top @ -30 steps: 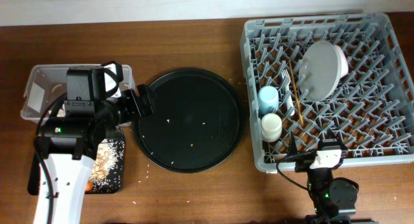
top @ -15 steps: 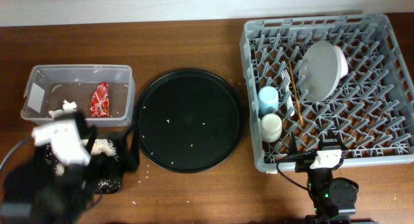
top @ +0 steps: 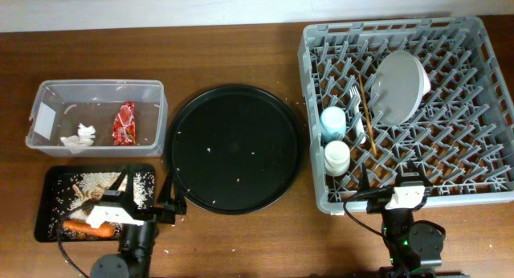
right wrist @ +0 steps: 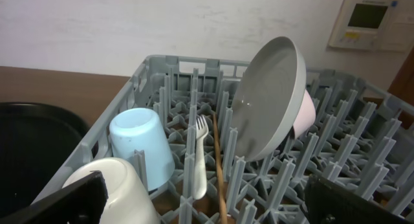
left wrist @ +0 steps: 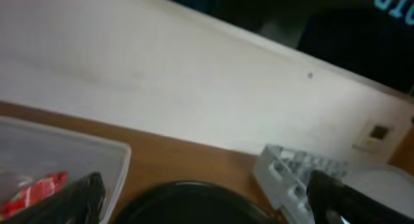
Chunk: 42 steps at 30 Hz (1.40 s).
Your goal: Sort waste into correct bins and load items into the dishwasher rack
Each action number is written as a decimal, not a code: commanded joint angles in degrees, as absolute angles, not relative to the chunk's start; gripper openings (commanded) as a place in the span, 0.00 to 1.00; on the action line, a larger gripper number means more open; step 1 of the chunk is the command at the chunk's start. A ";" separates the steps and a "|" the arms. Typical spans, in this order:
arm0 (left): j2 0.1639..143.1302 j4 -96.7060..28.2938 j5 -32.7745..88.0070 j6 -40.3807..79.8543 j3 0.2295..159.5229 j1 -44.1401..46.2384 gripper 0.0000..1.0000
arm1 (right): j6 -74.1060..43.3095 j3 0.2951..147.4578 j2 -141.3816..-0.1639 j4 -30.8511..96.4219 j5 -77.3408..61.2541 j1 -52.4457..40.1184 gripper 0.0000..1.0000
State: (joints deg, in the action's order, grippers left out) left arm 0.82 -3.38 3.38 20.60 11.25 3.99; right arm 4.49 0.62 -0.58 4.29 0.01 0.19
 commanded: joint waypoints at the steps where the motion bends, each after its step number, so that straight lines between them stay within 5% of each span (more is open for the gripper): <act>1: 0.30 -1.10 0.99 20.03 6.46 3.97 0.99 | 4.05 0.32 -0.25 4.56 0.51 0.01 0.99; 12: 0.30 -4.78 0.19 17.63 0.56 3.97 0.99 | 4.05 0.32 -0.25 4.56 0.51 0.01 0.99; 19: 0.30 -4.82 -0.30 -9.63 0.56 8.47 0.99 | 4.05 0.32 -0.25 4.56 0.51 0.01 0.99; 26: 0.30 -4.78 0.19 -3.79 0.56 0.97 0.99 | 4.05 0.32 -0.25 4.56 0.51 0.01 0.99; 42: 0.32 -4.78 -0.45 -0.84 0.56 2.85 0.99 | 4.05 0.32 -0.25 4.56 0.51 0.01 0.99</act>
